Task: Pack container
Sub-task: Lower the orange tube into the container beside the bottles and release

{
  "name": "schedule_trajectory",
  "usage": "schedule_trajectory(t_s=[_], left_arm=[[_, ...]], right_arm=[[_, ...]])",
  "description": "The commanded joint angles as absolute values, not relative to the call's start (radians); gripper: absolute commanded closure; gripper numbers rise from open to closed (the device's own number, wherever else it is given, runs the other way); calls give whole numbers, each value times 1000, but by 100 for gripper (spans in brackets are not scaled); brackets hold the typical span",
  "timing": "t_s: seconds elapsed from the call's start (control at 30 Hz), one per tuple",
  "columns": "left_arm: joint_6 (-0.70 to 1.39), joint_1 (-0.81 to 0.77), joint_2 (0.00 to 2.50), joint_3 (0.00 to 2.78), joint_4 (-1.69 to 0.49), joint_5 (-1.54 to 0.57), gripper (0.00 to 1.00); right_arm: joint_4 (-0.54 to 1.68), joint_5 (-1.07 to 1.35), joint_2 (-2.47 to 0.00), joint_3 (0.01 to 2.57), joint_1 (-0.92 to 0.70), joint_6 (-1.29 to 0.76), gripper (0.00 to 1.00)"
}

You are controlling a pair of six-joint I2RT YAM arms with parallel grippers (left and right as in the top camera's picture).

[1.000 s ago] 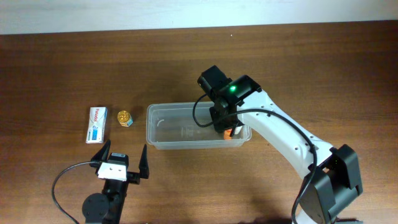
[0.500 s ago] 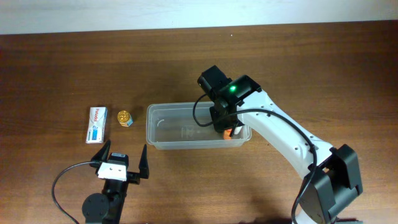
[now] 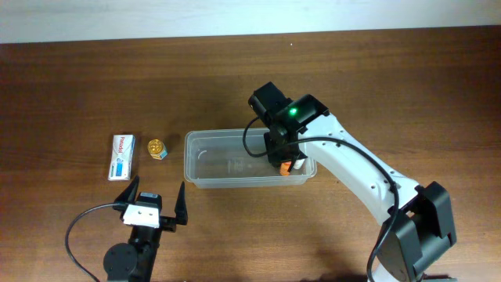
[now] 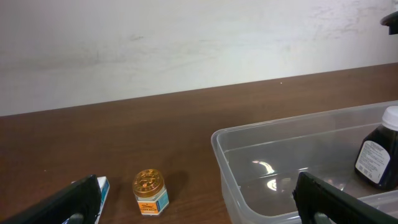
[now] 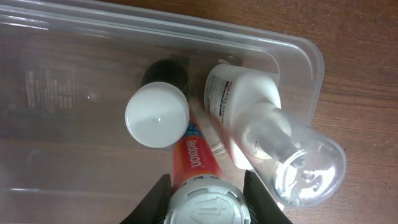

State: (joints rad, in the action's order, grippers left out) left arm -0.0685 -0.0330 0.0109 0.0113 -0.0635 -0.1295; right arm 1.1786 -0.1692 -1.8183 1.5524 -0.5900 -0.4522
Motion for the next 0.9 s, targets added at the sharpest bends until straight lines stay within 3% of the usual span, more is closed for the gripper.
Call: schedule_trajectory(t_s=[0.0,0.43,0.67,0.87], left_arm=[[-84,-30,7,9,-69,-126,1],[-84,-30,7,9,-69,-126,1],[-84,-30,7,9,-69,-126,0],[-84,-30,7,9,-69,-126,1]], right_arm=[[1168,-195,-1824,1522,-596,-485,76],[1106,-192,-1824,1449,-596,-488,75],[1110,-191,-1824,1460,-596,-488,58],[1143,-192,-1824,1507,-596,-485,56]])
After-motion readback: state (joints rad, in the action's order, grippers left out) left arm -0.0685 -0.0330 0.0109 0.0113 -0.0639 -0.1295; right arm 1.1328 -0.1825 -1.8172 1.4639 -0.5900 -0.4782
